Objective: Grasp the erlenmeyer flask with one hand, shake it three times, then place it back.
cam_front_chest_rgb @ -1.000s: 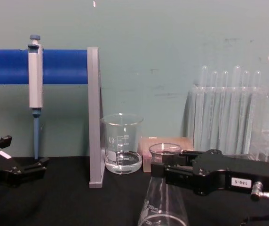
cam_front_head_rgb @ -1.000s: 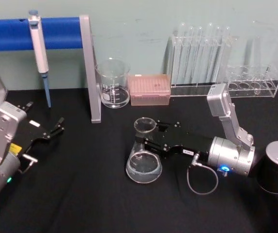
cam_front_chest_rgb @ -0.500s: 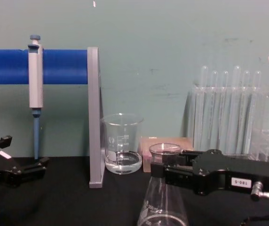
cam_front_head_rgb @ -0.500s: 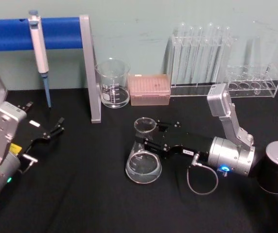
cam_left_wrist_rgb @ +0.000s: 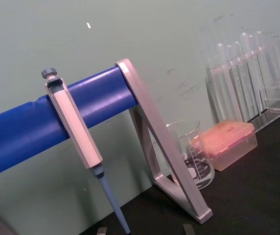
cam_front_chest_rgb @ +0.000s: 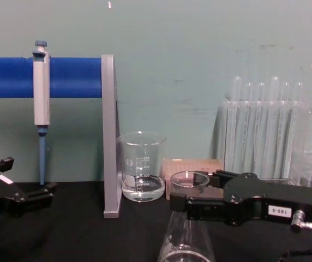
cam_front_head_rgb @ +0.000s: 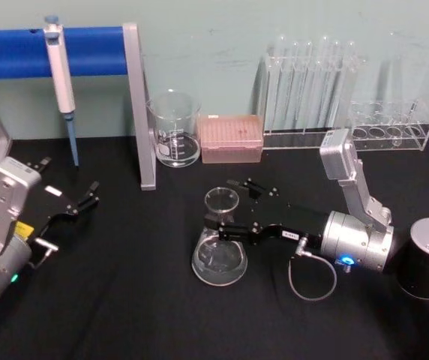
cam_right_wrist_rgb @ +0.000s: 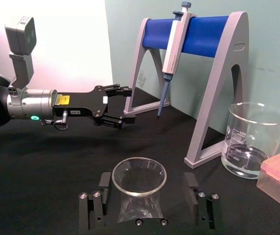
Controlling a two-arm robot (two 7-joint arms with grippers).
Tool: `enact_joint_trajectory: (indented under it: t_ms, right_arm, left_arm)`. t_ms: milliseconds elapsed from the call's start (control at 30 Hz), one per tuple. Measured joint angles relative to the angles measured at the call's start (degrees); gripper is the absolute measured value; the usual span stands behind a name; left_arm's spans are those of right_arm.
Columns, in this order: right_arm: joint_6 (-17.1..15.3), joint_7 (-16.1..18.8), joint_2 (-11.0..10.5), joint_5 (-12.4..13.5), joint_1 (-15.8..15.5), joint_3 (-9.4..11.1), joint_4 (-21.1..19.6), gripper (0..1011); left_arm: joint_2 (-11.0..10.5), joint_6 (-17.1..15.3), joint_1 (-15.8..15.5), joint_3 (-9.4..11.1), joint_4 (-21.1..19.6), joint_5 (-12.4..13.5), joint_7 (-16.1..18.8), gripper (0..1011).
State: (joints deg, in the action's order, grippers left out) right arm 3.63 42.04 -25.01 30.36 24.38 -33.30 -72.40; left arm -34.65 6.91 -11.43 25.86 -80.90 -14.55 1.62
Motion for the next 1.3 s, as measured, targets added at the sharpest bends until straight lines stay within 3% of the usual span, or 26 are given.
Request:
enact_joint_trajectory:
  t_ms: [133,967,1300]
  right_arm:
    - [0.0,0.0,0.0,0.0,0.0,0.0,0.0,1003]
    - [-0.1,0.4,-0.1,0.1,0.0,0.0,0.0,1000]
    - [-0.7,0.9,-1.5,1.5,-1.7,0.5,-2.4,1000]
  left_arm:
    - [0.0,0.0,0.0,0.0,0.0,0.0,0.0,1001]
    - [0.0,0.0,0.0,0.0,0.0,0.0,0.0,1001]
    - [0.0,0.0,0.0,0.0,0.0,0.0,0.0,1001]
